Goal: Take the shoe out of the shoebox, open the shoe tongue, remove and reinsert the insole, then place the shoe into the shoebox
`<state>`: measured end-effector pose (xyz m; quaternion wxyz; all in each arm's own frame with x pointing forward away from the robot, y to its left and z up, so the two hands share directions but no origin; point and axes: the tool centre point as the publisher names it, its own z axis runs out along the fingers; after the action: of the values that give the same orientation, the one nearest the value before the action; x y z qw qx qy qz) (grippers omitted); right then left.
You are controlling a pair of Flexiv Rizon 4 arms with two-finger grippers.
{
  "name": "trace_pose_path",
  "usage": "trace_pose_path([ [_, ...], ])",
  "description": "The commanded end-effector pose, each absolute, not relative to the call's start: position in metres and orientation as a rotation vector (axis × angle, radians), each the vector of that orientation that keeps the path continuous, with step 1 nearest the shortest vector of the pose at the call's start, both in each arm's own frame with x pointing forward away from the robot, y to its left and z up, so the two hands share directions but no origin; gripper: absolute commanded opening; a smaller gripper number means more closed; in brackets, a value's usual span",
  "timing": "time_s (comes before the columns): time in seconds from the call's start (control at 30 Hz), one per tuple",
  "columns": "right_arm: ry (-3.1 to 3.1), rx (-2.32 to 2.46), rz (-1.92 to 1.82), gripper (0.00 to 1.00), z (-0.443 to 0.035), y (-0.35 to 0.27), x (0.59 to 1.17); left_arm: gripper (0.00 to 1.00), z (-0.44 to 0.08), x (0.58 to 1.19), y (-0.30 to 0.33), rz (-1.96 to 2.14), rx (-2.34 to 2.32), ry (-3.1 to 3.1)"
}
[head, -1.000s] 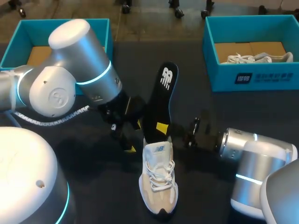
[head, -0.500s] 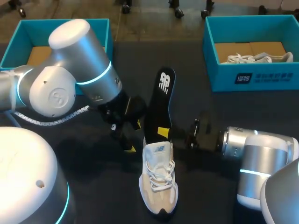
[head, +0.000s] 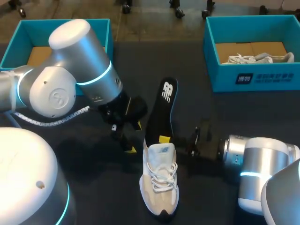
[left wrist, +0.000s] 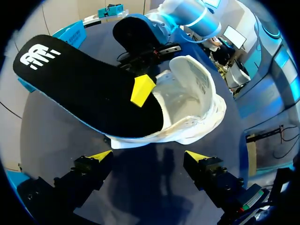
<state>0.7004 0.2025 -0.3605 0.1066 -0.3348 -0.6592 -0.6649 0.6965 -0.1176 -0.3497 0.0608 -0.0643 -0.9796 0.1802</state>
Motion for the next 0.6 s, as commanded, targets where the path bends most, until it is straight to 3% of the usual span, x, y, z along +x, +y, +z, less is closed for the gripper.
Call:
trace_pose_path([
  [0.03, -1.964, -1.002, -1.911, 0.00, -0.365, 0.208, 0.694, 1.00, -0.350, 0.696, -0.118, 0.544, -0.194, -2.966],
  [0.33, -1.976, -0.976, -1.883, 0.00, -0.359, 0.213, 0.700, 1.00, -0.350, 0.696, -0.118, 0.544, -0.194, -2.966],
  [0.4, -1.990, -0.973, -1.876, 0.19, -0.356, 0.214, 0.703, 1.00, -0.350, 0.696, -0.118, 0.544, -0.194, -2.966],
  [0.5, -2.005, -0.962, -1.870, 0.24, -0.353, 0.215, 0.705, 1.00, -0.350, 0.696, -0.118, 0.544, -0.194, -2.966],
  [0.6, -2.017, -0.945, -1.870, 0.22, -0.350, 0.216, 0.706, 1.00, -0.350, 0.696, -0.118, 0.544, -0.194, -2.966],
])
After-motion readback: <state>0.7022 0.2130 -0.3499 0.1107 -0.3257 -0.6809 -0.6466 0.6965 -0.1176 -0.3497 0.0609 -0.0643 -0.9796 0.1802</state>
